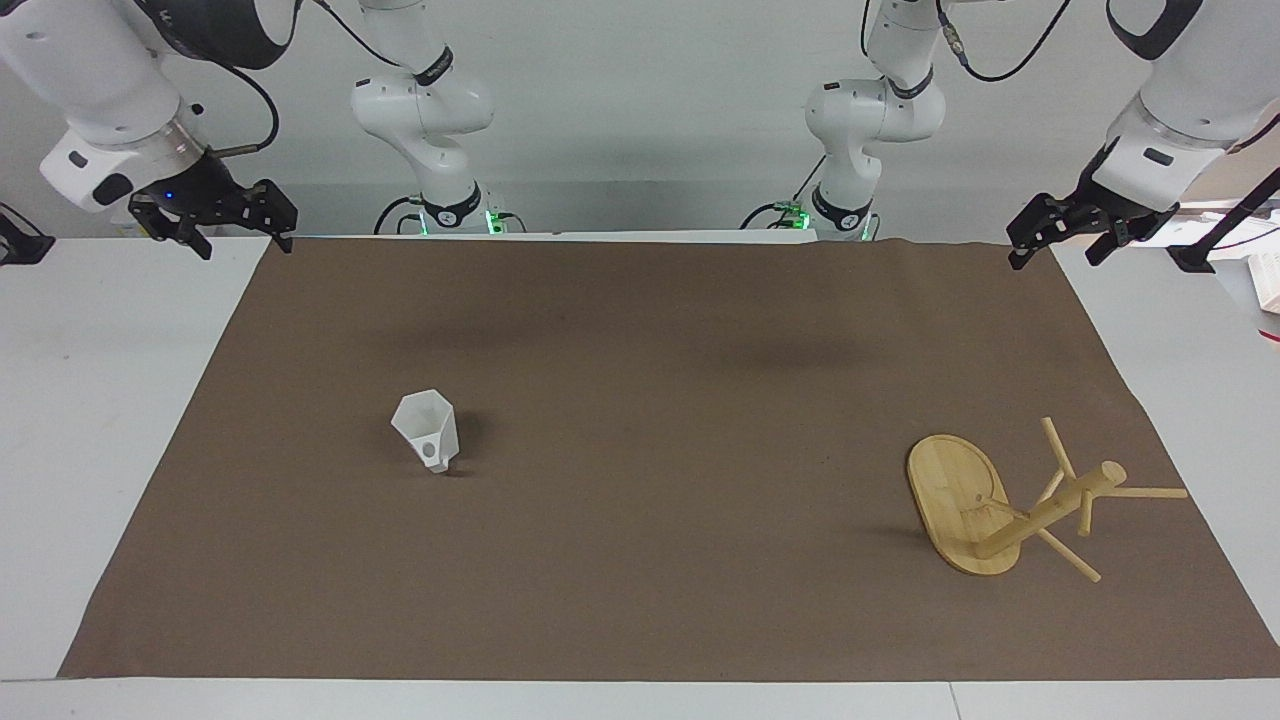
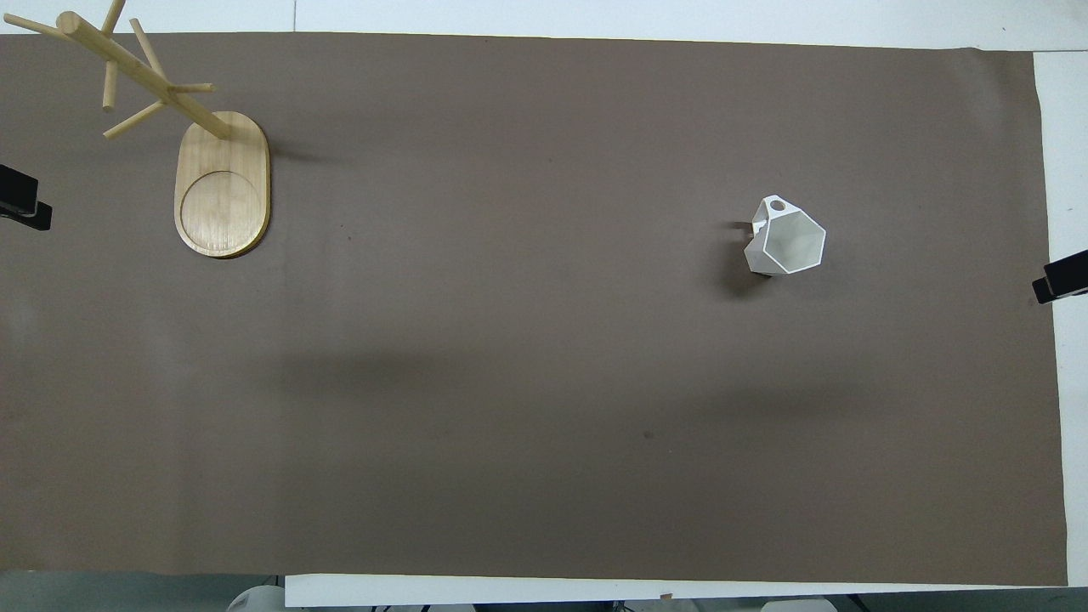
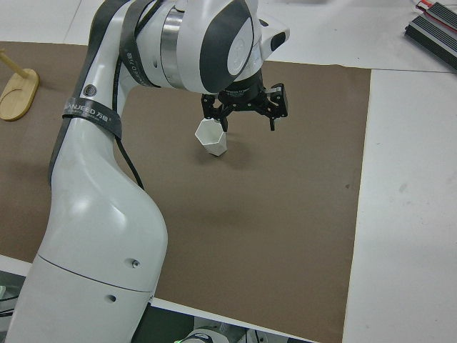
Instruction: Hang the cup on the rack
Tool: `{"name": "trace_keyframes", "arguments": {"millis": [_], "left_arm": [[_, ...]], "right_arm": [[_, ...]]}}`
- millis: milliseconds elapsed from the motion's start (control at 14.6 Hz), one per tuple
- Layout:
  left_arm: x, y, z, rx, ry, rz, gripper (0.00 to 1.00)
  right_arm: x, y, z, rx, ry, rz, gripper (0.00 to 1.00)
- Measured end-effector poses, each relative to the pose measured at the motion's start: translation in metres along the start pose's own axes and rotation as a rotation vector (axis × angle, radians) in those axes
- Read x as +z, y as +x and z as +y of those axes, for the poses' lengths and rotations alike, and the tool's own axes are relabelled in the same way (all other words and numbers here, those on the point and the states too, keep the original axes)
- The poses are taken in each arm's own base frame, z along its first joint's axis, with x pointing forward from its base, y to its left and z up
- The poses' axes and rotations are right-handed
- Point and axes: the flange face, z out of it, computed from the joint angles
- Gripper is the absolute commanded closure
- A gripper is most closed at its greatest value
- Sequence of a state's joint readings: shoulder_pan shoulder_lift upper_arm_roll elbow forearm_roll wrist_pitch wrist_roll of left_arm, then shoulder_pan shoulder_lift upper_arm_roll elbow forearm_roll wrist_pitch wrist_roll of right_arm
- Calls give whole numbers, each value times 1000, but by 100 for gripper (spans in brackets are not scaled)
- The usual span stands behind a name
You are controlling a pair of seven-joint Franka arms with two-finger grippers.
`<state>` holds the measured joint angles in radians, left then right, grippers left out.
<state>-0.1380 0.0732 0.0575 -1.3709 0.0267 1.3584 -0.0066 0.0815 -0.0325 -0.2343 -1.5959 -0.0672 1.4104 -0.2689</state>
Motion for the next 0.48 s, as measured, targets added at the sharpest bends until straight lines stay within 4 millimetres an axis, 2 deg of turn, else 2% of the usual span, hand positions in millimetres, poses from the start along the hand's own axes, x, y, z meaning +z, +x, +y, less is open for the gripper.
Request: {"name": "trace_keyframes", "arguments": {"millis": [274,479], "left_arm": [[0,0,0,0,0,0,0],[0,0,0,0,0,0,0]], "right_arm": [[0,0,-1,-1,0,0,0],[-1,-3,9,17,2,2,0]]}}
